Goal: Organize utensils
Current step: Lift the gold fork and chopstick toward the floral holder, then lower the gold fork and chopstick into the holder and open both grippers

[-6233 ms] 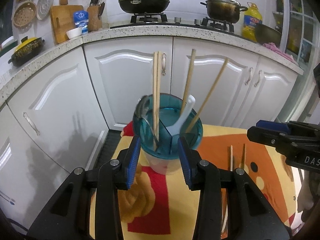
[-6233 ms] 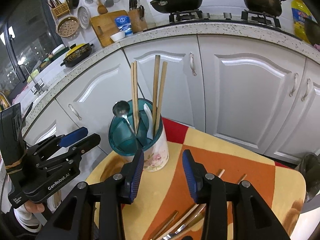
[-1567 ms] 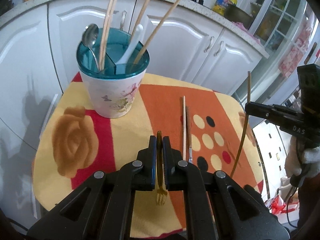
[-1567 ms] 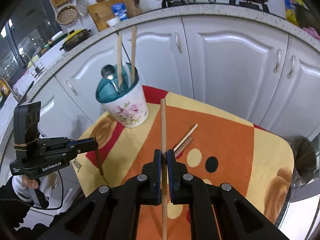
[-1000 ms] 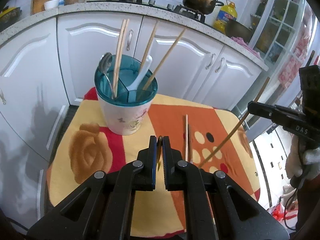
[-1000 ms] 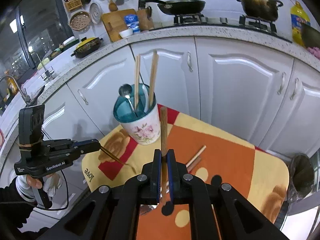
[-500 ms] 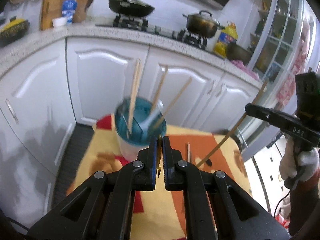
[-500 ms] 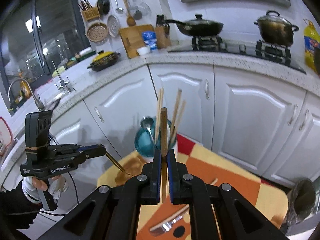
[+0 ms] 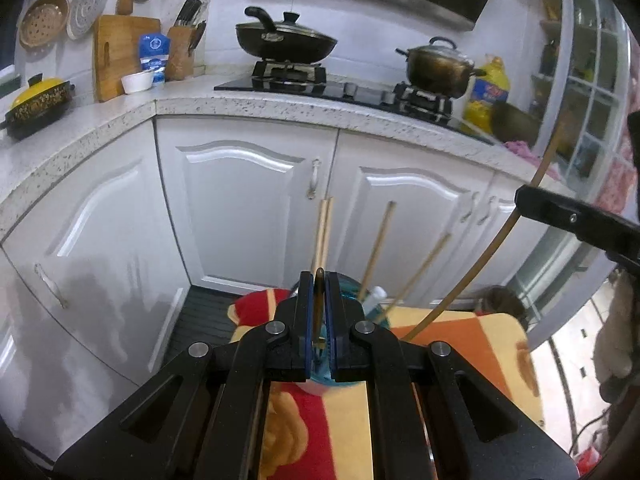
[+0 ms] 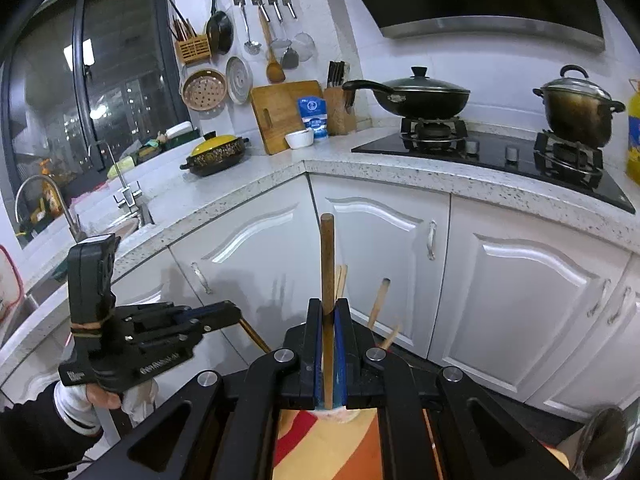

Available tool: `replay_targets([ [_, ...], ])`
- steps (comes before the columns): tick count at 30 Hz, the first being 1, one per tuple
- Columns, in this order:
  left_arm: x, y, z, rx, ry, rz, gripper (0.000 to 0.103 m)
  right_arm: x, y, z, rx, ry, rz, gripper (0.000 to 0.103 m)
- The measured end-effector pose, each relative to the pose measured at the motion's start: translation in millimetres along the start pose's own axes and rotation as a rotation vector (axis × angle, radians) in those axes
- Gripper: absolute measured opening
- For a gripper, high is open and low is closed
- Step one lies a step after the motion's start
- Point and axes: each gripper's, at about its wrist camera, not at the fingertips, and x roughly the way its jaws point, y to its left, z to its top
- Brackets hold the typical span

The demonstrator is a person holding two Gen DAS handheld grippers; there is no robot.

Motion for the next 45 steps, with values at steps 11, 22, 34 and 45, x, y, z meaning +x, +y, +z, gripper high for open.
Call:
replay_targets([
  [11,50.4,1.6,-16.9,0.015,0.093,0.021,0.004,60.0,-19.2,-24.9,0.069,0.097,0.016,0.006],
  [22,79.5,0.4,-41.4,-0.006,0.163,0.044,0.004,92.7,-37.6,-61.4,0.148,0.198,0.005,0.006],
  [34,77.0,-0.8,-50.4,-0.042,0.182,0.028,0.022,79.8,-46.5,-87.0,0.183,0.242,0.009,0.025],
  [45,51.8,-12.7,-59.5,-0.052,0.149,0.052,0.036,60.8,-35.7,-102.7,0.163,0.244,-0.009,0.03],
])
